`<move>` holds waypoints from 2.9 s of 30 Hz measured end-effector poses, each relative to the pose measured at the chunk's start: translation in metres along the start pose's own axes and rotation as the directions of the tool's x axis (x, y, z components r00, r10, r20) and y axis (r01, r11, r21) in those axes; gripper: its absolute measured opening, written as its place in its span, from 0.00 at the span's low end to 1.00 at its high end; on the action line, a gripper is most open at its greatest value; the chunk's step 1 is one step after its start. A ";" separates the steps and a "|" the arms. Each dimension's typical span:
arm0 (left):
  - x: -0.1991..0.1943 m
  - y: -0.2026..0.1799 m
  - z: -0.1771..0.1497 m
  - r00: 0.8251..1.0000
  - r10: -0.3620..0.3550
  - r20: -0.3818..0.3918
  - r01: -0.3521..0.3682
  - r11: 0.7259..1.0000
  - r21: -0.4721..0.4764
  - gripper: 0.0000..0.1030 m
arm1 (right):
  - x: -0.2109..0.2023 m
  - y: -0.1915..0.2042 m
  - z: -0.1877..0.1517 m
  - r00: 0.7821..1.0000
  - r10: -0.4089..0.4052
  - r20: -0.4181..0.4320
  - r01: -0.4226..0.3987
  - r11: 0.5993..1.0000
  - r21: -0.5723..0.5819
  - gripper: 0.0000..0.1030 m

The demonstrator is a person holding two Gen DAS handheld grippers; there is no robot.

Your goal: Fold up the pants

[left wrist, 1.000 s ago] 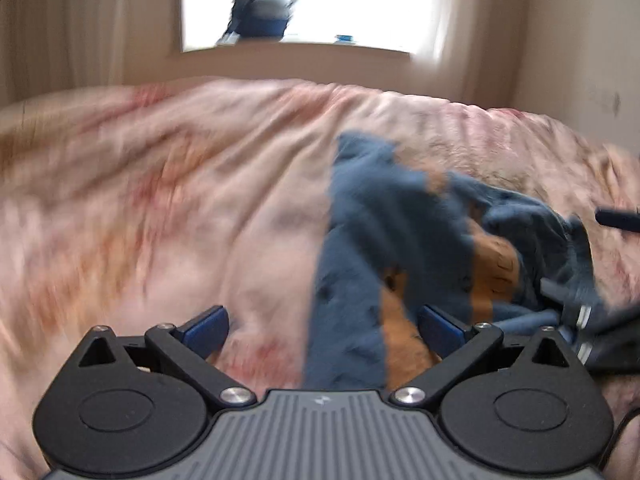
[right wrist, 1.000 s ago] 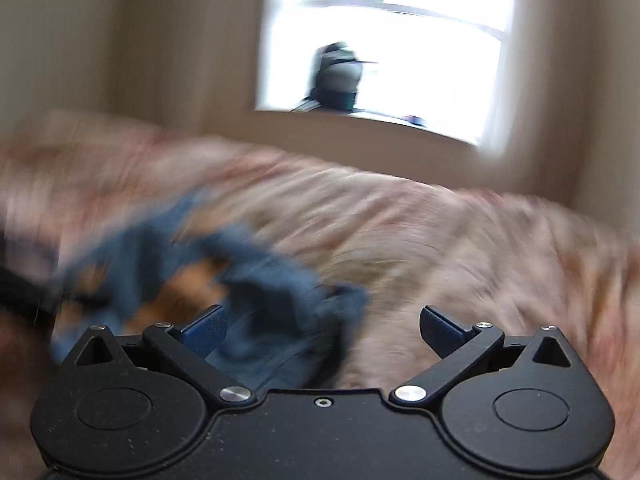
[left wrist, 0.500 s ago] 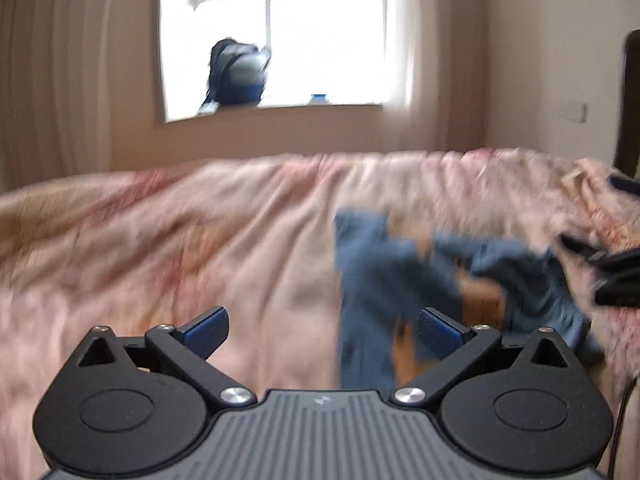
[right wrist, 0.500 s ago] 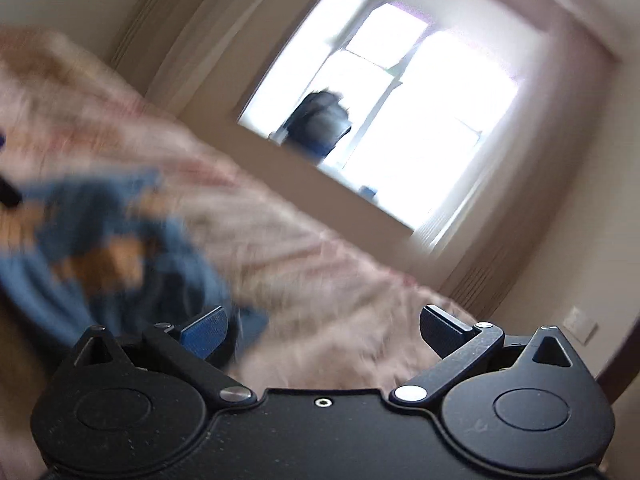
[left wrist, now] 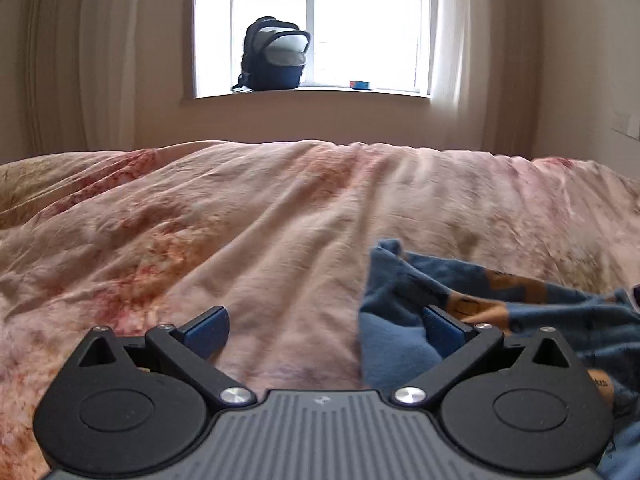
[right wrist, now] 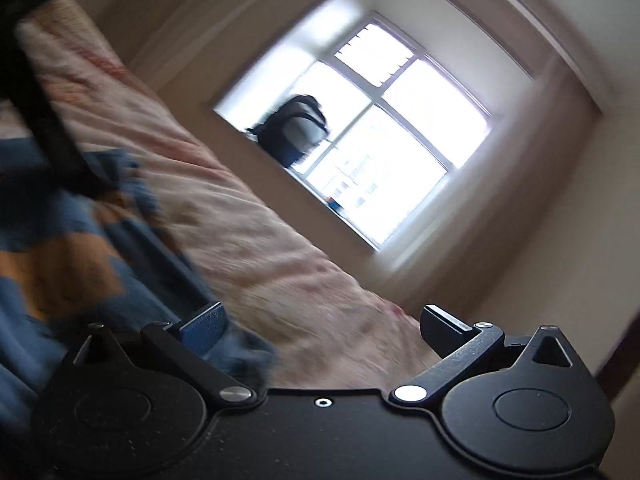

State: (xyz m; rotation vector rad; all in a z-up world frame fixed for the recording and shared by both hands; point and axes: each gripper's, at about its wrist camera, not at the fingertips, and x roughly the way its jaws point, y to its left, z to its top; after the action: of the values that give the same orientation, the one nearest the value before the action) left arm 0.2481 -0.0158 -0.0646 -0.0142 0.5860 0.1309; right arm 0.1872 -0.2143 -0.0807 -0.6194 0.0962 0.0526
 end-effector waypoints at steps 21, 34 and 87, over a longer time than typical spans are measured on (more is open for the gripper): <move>-0.092 -0.004 -0.069 0.999 -0.036 -0.021 0.037 0.999 0.031 1.00 | -0.053 -0.016 -0.014 0.900 0.434 -0.028 -0.435 0.898 -0.066 0.99; -0.092 0.017 -0.085 0.992 -0.123 0.016 0.124 0.987 -0.099 1.00 | -0.059 -0.016 -0.031 0.895 0.443 0.058 -0.441 0.896 -0.050 0.99; -0.053 0.035 -0.058 0.923 -0.385 -0.022 0.385 0.923 0.006 1.00 | 0.070 -0.099 -0.086 0.556 0.778 0.293 -0.594 0.124 0.795 1.00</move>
State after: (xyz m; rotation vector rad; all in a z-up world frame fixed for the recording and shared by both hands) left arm 0.1677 0.0097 -0.0830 -0.1212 0.5944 -0.2565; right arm 0.2578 -0.3432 -0.1005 0.5168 0.5937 0.8596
